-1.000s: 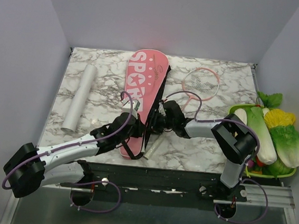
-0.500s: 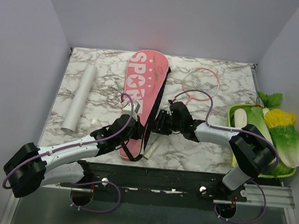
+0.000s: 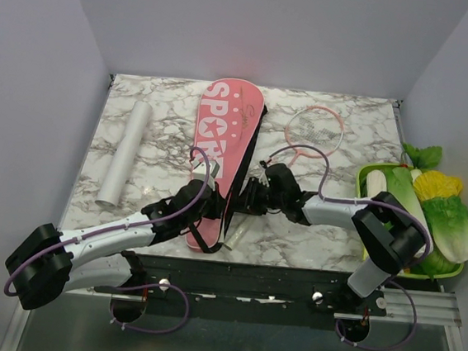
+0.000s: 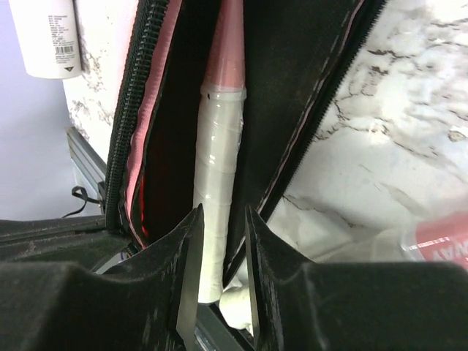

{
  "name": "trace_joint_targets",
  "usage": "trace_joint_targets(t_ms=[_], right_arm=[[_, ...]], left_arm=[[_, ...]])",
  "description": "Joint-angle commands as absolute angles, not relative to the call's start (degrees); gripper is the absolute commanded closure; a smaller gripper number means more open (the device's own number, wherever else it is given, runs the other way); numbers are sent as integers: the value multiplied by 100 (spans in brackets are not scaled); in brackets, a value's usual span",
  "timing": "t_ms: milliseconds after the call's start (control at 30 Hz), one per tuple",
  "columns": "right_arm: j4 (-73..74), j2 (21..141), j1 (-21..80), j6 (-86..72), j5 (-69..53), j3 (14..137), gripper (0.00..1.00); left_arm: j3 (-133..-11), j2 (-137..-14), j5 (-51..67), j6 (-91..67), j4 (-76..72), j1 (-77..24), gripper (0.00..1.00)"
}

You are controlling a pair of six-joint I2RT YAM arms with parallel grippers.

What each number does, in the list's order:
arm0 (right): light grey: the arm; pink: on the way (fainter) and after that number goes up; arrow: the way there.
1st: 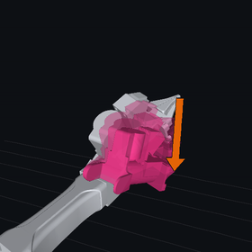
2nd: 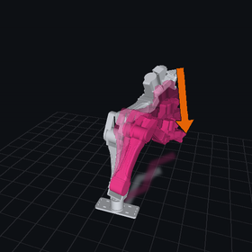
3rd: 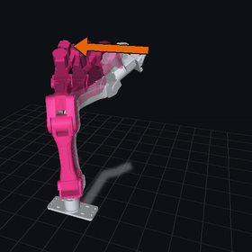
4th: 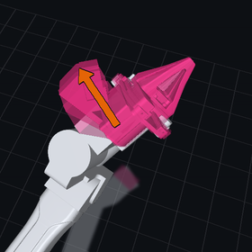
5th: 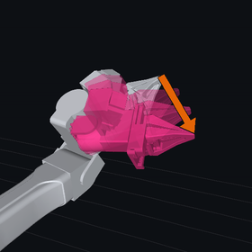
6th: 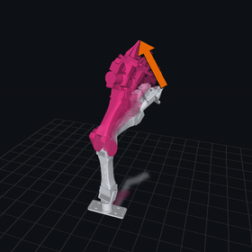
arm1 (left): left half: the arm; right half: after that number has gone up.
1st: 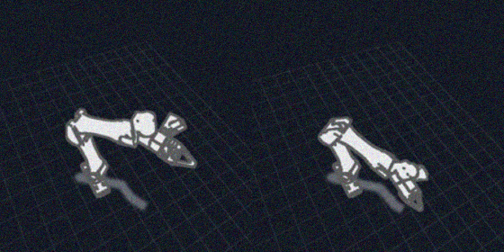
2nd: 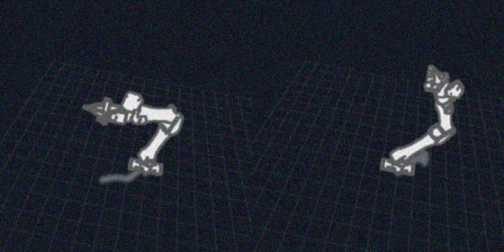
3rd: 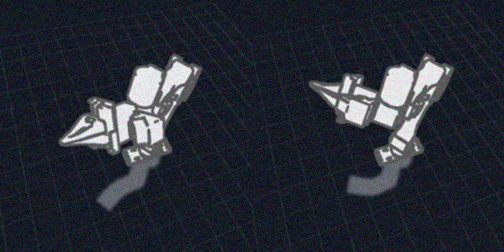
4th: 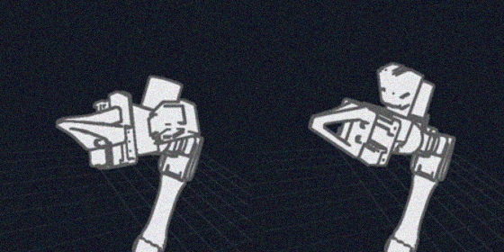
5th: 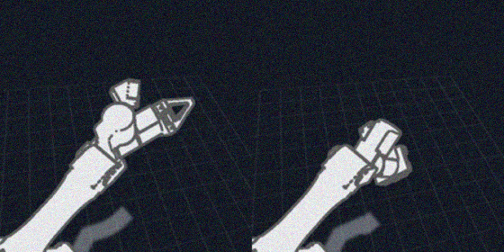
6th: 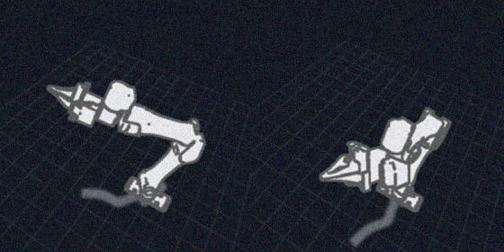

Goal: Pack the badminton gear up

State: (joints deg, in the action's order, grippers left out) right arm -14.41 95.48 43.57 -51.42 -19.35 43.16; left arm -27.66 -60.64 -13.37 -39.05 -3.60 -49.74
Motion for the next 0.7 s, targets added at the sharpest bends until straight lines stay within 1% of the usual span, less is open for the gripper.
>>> trace_joint_targets(t_ms=[0, 333, 433, 567, 667], right_arm=[[-2056, 9869, 4482, -5264, -2293, 4306, 64], [-2610, 10529, 4834, -5537, -2461, 4605, 66], [-3092, 10730, 4913, -5703, -2662, 4606, 66], [-4478, 11003, 4948, -6168, -3058, 4465, 68], [-5042, 11240, 4966, -6327, -3374, 4509, 68]], left_arm=[[-2725, -6003, -1354, -3876, -624, -4992, 100], [-2654, -5950, -1301, -3937, -703, -4992, 100], [-2602, -5941, -1248, -3973, -782, -4983, 100], [-2496, -5915, -1187, -3990, -844, -4983, 100], [-2426, -5801, -1195, -4017, -879, -4975, 100]])
